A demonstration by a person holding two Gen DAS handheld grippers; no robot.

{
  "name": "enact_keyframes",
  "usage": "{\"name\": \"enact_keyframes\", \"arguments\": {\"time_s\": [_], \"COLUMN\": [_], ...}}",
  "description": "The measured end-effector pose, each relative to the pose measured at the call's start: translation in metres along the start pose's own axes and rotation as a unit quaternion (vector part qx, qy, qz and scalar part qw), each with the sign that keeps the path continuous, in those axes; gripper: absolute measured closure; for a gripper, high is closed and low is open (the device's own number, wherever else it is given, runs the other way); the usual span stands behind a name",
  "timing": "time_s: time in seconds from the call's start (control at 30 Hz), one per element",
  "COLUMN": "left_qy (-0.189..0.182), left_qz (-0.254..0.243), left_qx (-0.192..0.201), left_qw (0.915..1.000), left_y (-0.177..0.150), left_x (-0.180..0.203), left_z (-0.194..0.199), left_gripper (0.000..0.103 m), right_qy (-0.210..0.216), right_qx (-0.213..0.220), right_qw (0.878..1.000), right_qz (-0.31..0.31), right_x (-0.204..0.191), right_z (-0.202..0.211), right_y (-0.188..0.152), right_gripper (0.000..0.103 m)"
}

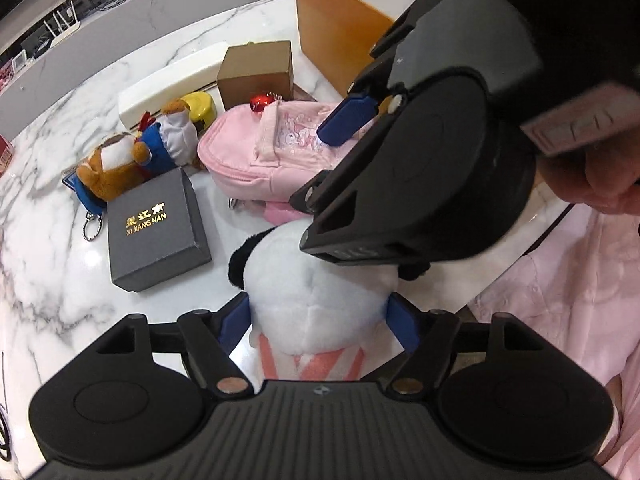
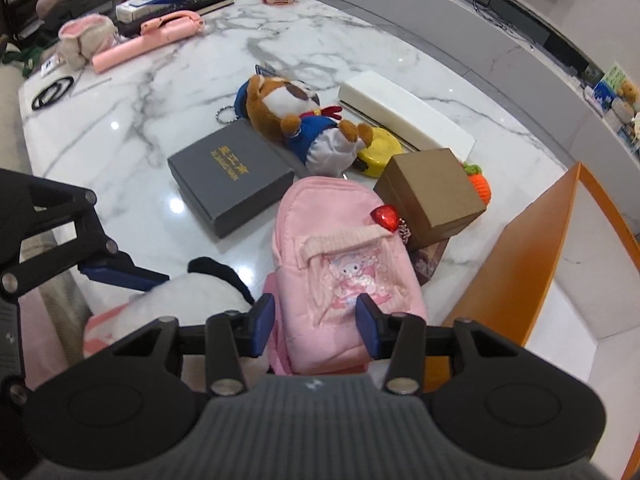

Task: Organize objects
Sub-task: 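Lift the panda plush with the left tool while the right tool lifts the pink backpack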

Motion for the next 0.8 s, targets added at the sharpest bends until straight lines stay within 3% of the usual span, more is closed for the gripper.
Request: {"name": "enact_keyframes", "arguments": {"time_s": [0.37, 0.63, 0.8], "left_qy": [0.010, 0.011, 0.015], "left_qz": [0.071, 0.118, 0.136], "left_qx": [0.021, 0.067, 0.114], "left_qw": [0.9972, 0.9907, 0.9840], "left_y": [-0.007, 0.000, 0.017], "left_x": [-0.010, -0.015, -0.015], "left_z": [0.011, 0.047, 0.083], "left_gripper": [0.030, 0.031, 0.031], "right_qy": [-0.026, 0.043, 0.055], "right_qx": [0.063, 0.132, 0.178], "right_qw": [0.998, 0.987, 0.976], "right_qz": [0.008, -0.076, -0.114], "right_x": [0.001, 0.025, 0.044], "right_z": [0.023, 0.090, 0.139], "right_y": [-0.007, -0.003, -0.007], "right_gripper": [0.089, 0.090, 0.090]}}
Point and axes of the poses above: each gripper's, at about its wrist camera, not at the fingertips, and z roughly against the way its jaws point, x to its right, y to its top, the point moved 1 cm from there along -z, roughly the way its jaws point, and after that the axes turned 10 degrees about -z, right-handed, at the moved point
